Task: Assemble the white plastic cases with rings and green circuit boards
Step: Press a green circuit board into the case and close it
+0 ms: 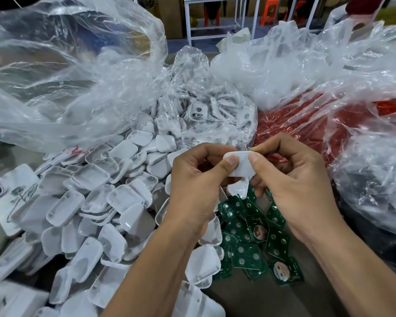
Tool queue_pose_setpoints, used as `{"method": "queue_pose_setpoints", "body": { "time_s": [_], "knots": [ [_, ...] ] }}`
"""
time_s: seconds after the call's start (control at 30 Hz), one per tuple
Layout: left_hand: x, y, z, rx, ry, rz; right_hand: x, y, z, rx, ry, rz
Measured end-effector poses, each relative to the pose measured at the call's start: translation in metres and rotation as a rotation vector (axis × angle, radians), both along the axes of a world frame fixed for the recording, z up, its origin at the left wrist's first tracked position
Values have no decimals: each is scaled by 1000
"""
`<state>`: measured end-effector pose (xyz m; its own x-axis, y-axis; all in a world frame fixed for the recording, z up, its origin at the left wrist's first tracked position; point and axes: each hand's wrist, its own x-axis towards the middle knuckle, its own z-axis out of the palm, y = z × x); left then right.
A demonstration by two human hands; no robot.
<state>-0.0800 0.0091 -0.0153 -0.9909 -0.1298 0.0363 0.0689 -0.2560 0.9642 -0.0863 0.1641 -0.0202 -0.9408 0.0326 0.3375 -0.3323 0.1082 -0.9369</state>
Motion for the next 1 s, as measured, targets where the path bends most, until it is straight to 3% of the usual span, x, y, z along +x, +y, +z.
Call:
{"method": "queue_pose_setpoints", "body": {
  "time_s": [0.23,0.4,0.73,1.0],
  "knots": [
    [2,2,1,-74,10,-7,1,1,-3,47,13,-19],
    [2,2,0,-108,32,17,-1,1,-4,-57,-55,5],
    [4,17,-1,177,-82,54,1,-8,4,-486,-213,79],
    [4,10,3,111,-71,97,3,-12,-1,-318,-259,98]
  ]
}}
